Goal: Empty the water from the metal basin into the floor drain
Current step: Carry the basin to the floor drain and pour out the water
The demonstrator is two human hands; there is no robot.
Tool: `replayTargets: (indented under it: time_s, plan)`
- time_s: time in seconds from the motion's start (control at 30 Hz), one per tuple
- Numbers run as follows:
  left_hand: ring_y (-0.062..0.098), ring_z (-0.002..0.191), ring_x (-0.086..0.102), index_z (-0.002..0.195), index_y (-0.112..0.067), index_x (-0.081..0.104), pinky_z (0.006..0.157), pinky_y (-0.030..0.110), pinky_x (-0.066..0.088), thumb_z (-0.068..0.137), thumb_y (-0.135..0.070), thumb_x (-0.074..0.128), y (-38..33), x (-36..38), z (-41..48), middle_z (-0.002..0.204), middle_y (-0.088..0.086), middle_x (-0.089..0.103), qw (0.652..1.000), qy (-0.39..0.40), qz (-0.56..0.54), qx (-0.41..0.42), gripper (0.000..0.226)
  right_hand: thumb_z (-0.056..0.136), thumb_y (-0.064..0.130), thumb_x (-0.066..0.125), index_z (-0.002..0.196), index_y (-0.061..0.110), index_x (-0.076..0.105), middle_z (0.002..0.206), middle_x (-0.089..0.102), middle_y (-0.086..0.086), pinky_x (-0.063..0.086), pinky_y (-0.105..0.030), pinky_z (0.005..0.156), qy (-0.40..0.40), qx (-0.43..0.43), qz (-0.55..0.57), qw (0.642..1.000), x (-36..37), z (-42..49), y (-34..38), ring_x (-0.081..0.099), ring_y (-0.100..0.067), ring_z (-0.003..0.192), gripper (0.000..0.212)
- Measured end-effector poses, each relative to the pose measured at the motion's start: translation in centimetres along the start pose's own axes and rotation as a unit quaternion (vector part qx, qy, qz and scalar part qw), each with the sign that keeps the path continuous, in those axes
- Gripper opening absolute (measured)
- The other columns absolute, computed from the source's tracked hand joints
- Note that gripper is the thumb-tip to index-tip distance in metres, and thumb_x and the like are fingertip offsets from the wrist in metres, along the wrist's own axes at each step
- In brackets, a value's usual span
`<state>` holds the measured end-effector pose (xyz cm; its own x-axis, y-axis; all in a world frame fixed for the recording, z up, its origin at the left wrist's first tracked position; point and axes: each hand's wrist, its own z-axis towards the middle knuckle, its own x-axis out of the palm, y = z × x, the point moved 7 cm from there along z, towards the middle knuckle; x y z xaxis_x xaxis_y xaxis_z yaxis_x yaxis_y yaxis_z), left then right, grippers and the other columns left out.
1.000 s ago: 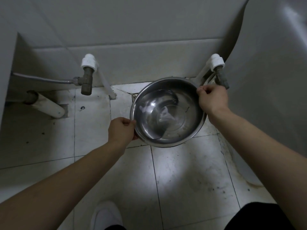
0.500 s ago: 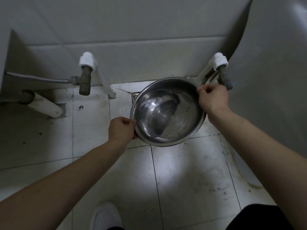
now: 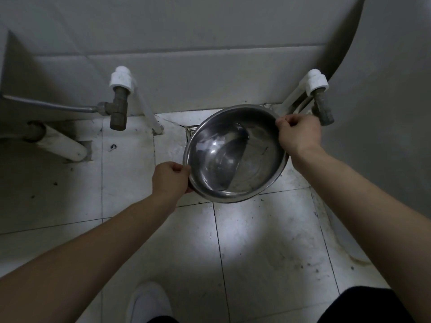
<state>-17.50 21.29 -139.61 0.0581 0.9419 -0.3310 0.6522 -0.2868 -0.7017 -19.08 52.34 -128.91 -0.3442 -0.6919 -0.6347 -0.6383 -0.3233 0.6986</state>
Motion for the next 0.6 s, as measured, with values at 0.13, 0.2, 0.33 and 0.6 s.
replayTargets:
  time_s: [0.13, 0.2, 0.33, 0.6]
  plan:
    - [0.015, 0.055, 0.073, 0.084, -0.005, 0.070, 0.050, 0.026, 0.060, 0.095, -0.015, 0.067, 0.12, 0.09, 0.10, 0.078, 0.012, 0.074, 1.000, 0.002, 0.004, -0.003, 0.015, 0.100, 0.022, 0.061, 0.097, 0.007, 0.076, 0.090, 0.071, -0.009, 0.057, -0.045, 0.097, -0.002, -0.005, -0.009, 1.000, -0.01, -0.19, 0.18, 0.065, -0.022, 0.090, 0.022]
    - [0.015, 0.055, 0.073, 0.085, -0.004, 0.070, 0.050, 0.025, 0.059, 0.095, -0.016, 0.068, 0.12, 0.09, 0.15, 0.078, 0.013, 0.074, 1.000, 0.002, 0.005, -0.005, 0.016, 0.100, 0.021, 0.061, 0.096, 0.007, 0.076, 0.091, 0.071, -0.011, 0.057, -0.046, 0.097, -0.005, -0.004, -0.009, 1.000, 0.03, -0.22, 0.18, 0.065, -0.022, 0.089, 0.021]
    - [0.014, 0.053, 0.072, 0.084, -0.004, 0.070, 0.049, 0.025, 0.059, 0.095, -0.017, 0.068, 0.14, 0.14, 0.17, 0.077, 0.012, 0.074, 1.000, 0.000, 0.005, -0.008, 0.017, 0.099, 0.022, 0.062, 0.091, 0.012, 0.075, 0.079, 0.066, -0.001, 0.057, -0.045, 0.096, -0.006, 0.003, -0.004, 1.000, 0.07, -0.15, 0.18, 0.064, -0.019, 0.087, 0.018]
    - [0.011, 0.051, 0.071, 0.083, -0.007, 0.069, 0.048, 0.023, 0.058, 0.096, -0.016, 0.066, 0.10, 0.43, -0.05, 0.078, 0.011, 0.073, 1.000, 0.003, 0.006, -0.008, 0.017, 0.099, 0.024, 0.063, 0.086, 0.013, 0.075, 0.076, 0.066, 0.001, 0.058, -0.045, 0.095, -0.006, 0.004, -0.005, 1.000, -0.27, -0.14, 0.40, 0.064, -0.018, 0.083, 0.020]
